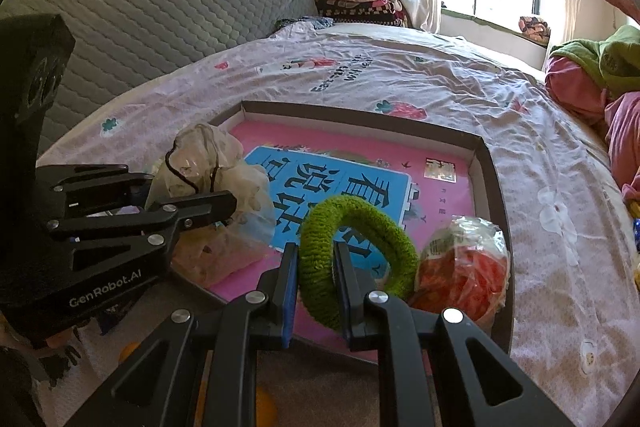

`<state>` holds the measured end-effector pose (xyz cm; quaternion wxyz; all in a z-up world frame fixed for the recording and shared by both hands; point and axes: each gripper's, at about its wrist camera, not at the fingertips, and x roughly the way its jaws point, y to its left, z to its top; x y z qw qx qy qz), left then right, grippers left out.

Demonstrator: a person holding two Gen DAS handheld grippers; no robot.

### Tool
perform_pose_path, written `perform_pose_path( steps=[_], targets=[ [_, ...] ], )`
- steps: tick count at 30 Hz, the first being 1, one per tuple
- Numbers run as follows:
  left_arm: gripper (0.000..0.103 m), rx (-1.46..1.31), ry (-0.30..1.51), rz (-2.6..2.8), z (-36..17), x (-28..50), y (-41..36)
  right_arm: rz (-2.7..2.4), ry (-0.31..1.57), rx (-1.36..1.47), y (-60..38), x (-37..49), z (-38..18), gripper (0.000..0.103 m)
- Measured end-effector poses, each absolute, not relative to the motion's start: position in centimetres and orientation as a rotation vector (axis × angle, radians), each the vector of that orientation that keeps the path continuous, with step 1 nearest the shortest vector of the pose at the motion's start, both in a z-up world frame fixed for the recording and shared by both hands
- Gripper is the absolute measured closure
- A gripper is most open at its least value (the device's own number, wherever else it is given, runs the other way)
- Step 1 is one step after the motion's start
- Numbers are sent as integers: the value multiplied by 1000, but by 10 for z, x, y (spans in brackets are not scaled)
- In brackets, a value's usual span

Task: Organize objects
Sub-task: 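Lower the green ring into the box and open right tool while left tool releases the mesh bag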

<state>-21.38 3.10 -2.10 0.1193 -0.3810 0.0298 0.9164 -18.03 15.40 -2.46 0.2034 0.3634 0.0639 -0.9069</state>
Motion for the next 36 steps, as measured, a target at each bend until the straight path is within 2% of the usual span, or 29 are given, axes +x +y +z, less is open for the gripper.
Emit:
perform_pose_path(
  steps=[25,34,36],
  targets=[
    [83,-1225,83,2678,-41,-232,29,-2528,192,1061,153,-182,-32,85],
    [74,-1262,96,2660,-41,-231,30,-2519,156,1085,155,-183,-32,85],
    [66,-1265,89,2657,-39,-232,29,-2519,156,1087,154,-183,-32,84]
  ],
)
